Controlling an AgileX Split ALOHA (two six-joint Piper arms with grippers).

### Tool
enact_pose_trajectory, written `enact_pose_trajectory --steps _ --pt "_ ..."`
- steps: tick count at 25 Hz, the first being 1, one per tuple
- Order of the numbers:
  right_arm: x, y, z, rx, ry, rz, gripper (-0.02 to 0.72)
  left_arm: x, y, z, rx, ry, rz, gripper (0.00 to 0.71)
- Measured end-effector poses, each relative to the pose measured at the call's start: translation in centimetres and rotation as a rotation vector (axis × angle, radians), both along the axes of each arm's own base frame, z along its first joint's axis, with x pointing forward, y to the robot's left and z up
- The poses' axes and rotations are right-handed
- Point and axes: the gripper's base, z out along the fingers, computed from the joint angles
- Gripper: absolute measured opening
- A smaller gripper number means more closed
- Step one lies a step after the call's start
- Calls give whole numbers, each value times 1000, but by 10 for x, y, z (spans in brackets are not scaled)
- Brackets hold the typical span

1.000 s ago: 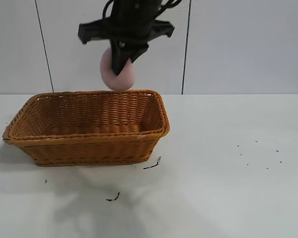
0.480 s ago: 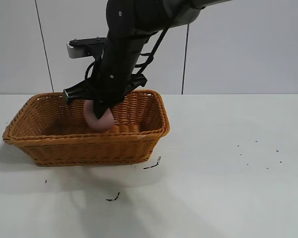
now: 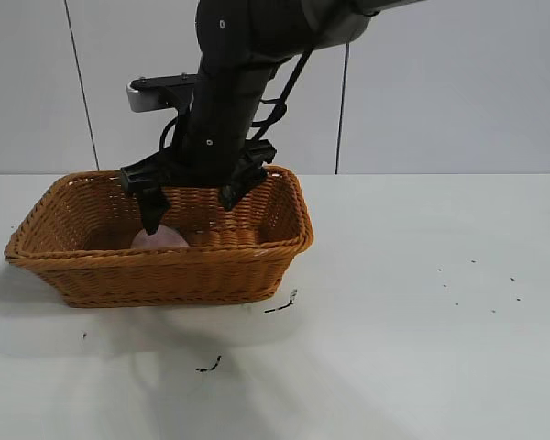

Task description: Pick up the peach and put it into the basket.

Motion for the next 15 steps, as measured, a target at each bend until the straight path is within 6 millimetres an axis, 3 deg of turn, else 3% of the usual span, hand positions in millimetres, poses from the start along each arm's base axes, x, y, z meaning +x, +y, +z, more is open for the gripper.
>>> enact_pose_trajectory --steps 2,5,10,15 --pt "9 -13 14 11 -8 -32 688 0 0 0 0 0 0 693" --pt "27 -47 16 -6 19 -107 689 0 0 0 0 0 0 693" --pt "61 -133 12 -45 81 -280 695 0 0 0 0 0 0 693" --pt "76 -220 9 -90 160 -433 696 0 0 0 0 0 0 693"
